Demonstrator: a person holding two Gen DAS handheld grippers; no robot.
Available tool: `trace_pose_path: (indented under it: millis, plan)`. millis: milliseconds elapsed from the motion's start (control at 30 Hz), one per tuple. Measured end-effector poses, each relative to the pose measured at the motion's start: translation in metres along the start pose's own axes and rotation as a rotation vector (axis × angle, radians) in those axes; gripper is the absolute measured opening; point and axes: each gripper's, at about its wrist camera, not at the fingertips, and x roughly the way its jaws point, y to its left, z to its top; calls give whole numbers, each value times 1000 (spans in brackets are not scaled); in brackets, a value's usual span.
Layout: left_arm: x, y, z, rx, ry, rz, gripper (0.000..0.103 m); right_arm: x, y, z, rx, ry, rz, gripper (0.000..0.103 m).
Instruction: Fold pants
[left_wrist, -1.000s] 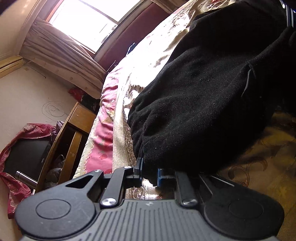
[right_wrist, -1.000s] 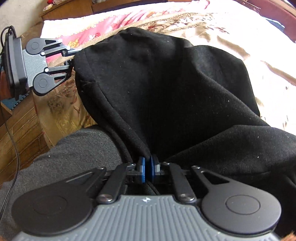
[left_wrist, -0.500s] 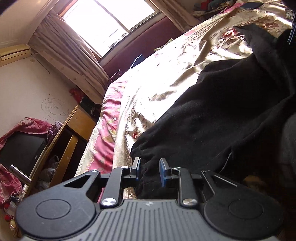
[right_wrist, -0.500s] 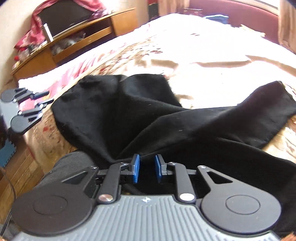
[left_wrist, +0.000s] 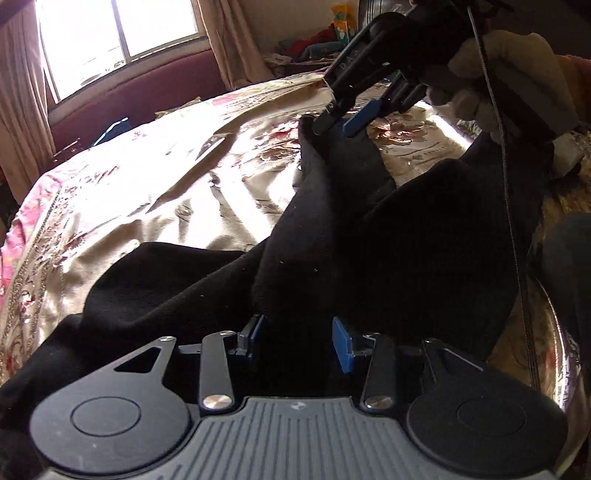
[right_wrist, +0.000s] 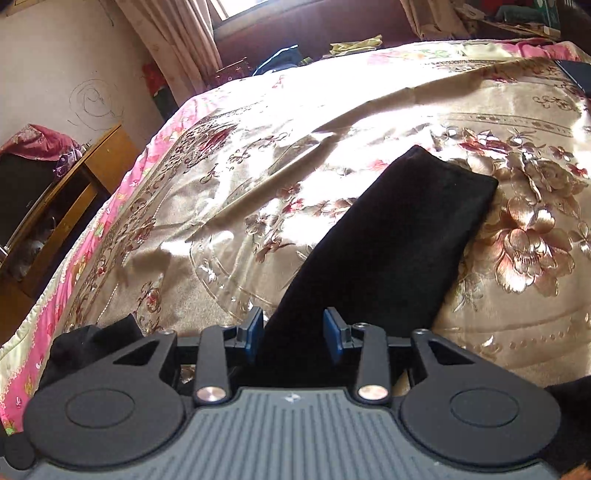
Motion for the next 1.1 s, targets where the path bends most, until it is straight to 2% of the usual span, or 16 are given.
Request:
trace_pose_path:
  millis: [33, 100, 167, 233, 267, 367, 433, 533, 567, 667, 733, 833, 900, 967, 1067, 1100]
  plan:
    - [5, -6, 0, 26, 16, -5, 58, 7, 1, 5, -5, 4, 2, 44]
    - [11, -14, 1, 67, 35, 12, 61, 27, 3, 16, -15, 44, -27, 53]
    - [15, -15, 2, 78, 51, 10, 62, 51, 0, 20, 14, 74, -45, 52]
    - [14, -13, 2, 73, 56, 20, 62, 69, -9, 21, 58, 101, -55, 18]
    - [13, -11, 2, 70, 53, 31, 62, 72, -15, 19, 97, 117, -38, 6]
    - [7, -4, 5, 43, 42, 62, 62, 53, -27, 14, 118, 84, -3, 5]
    - [8, 2, 8, 7, 44, 69, 62, 25, -31, 8, 107, 44, 14, 5]
    - [21, 1, 13, -33, 80, 4, 61, -25, -39, -2, 117, -28, 42, 5]
    - [22, -4, 14, -28, 89, -13, 55, -45, -42, -7, 132, -60, 54, 5]
    - [6, -33, 17, 79, 30, -46, 53, -113, -52, -40, 172, -164, 81, 5]
    - [-6, -53, 15, 164, 12, -88, 53, -149, -65, -75, 230, -209, 84, 5]
    - [-4, -73, 7, 237, 64, -169, 54, -158, -97, -124, 347, -132, -43, 11]
    - [-1, -87, 3, 312, 93, -168, 54, -157, -114, -142, 392, -101, -141, 12]
    - [-5, -97, 3, 362, 89, -148, 54, -162, -125, -148, 426, -120, -162, 12]
    - [-7, -97, 4, 333, 89, -156, 56, -168, -125, -135, 404, -178, -138, 13]
    - [-7, -96, 5, 322, 91, -155, 56, -166, -124, -128, 382, -189, -132, 17]
